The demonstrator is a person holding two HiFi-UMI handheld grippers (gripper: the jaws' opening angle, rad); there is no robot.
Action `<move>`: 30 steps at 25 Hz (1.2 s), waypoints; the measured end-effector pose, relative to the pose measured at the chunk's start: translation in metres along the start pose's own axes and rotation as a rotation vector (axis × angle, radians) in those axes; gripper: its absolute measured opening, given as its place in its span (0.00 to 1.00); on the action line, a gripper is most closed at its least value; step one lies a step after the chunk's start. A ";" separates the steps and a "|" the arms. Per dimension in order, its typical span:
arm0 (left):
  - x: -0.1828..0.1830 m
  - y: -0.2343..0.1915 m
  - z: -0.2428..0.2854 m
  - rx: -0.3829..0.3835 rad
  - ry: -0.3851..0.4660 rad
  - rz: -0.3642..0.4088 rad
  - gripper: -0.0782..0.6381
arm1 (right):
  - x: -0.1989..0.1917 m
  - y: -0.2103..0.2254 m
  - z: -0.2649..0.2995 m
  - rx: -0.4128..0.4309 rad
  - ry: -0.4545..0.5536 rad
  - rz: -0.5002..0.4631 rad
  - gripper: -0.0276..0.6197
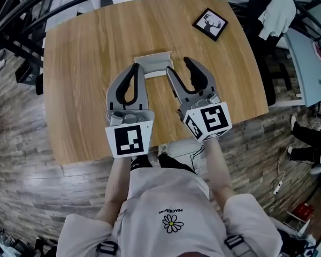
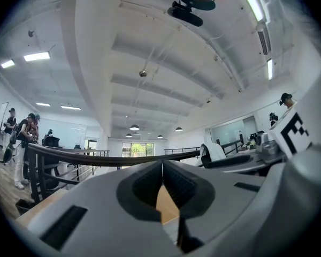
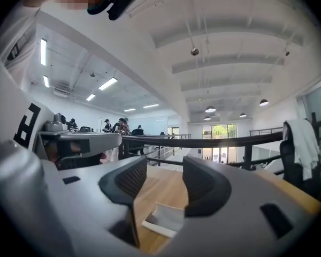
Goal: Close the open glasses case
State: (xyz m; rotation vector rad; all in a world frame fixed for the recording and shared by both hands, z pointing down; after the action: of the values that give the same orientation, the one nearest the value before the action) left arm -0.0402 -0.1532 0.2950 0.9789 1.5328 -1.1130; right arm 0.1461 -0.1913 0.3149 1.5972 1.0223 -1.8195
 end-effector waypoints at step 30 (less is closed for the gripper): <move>-0.092 -0.066 -0.024 0.175 -0.237 -0.062 0.14 | -0.179 0.018 0.134 0.124 -0.431 0.098 0.46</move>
State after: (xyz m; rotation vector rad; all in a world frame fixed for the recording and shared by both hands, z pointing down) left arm -0.0891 -0.1534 0.3996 0.8846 1.2984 -1.3736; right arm 0.1120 -0.3277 0.4894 1.2155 0.6356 -2.0679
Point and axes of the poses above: the fingertips, and each gripper's own axes: z forward along the fingers, y to its right, x out of its top, the point moved 10 cm from there along -z, backward along the fingers, and after that the axes turned 11 degrees about -z, right-handed, at the moved point
